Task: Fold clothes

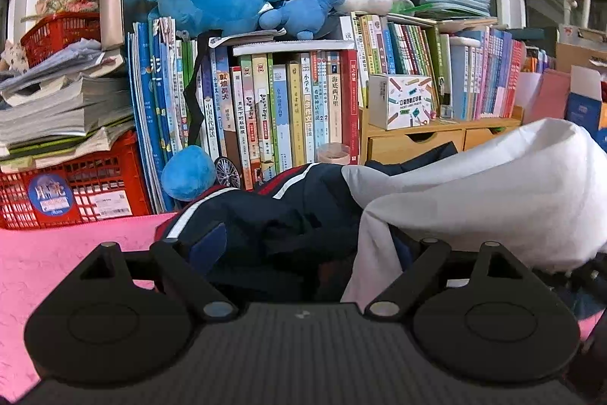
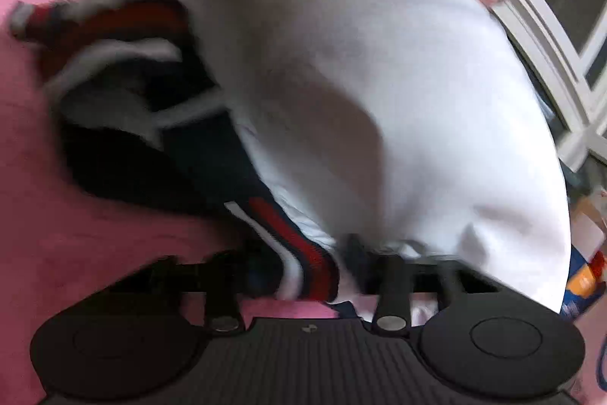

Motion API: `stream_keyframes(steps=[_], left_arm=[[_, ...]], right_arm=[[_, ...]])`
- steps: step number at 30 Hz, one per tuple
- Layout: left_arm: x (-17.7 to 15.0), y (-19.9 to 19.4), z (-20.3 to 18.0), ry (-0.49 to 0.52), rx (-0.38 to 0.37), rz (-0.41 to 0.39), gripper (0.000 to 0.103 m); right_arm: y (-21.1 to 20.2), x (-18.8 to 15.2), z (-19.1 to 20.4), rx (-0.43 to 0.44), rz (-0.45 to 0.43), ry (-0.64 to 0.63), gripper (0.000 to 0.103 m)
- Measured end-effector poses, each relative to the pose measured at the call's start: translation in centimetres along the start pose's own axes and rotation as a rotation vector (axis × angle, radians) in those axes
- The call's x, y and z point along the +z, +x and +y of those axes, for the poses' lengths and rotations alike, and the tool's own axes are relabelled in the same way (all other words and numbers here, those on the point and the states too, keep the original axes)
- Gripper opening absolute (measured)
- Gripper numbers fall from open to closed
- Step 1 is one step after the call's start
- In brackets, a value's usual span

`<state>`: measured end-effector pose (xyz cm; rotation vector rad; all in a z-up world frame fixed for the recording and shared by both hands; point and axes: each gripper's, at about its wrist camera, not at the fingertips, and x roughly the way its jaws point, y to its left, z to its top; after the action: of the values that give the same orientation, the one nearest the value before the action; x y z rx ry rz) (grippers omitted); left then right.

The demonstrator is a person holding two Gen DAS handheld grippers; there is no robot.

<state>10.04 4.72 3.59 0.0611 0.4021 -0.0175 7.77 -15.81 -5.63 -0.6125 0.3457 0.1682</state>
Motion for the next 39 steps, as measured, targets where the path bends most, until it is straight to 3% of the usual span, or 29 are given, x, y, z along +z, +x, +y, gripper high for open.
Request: stream_keyframes(steps=[3, 6, 9, 20, 22, 26, 30, 33, 39], left_arm=[[-0.1, -0.7, 0.1, 0.019, -0.038, -0.016, 0.094], [-0.1, -1.9, -0.6, 0.020, -0.141, -0.015, 0.099], [-0.4, -4.2, -2.0, 0.044, -0.291, -0.043, 0.101], [-5.3, -15.1, -7.9, 0.275, -0.462, -0.130, 0.103], [-6.3, -15.2, -10.1, 0.332, -0.383, -0.155, 0.103], [-8.0, -11.2, -13.7, 0.450, -0.112, -0.125, 0.103], [-8.0, -8.3, -13.3, 0.464, 0.075, -0.111, 0.103], [-6.4, -10.2, -10.4, 0.385, 0.115, -0.168, 0.103], [-4.4, -11.3, -5.4, 0.374, 0.233, -0.206, 0.103]], right_arm=[[-2.2, 0.3, -4.0, 0.014, -0.052, 0.211, 0.015], [-7.1, 0.2, -9.3, 0.034, -0.149, 0.393, 0.014], [-8.7, 0.2, -11.5, 0.036, -0.180, 0.446, 0.014], [-14.5, 0.4, -19.6, 0.045, -0.292, 0.639, 0.014], [-15.3, 0.7, -20.1, 0.055, -0.316, 0.659, 0.014], [-16.7, 1.6, -20.2, 0.062, -0.363, 0.664, 0.014], [-18.1, 1.7, -20.8, 0.031, -0.375, 0.648, 0.014], [-18.2, 0.4, -20.2, 0.025, -0.334, 0.624, 0.014], [-18.0, -2.9, -18.4, 0.027, -0.226, 0.572, 0.014]])
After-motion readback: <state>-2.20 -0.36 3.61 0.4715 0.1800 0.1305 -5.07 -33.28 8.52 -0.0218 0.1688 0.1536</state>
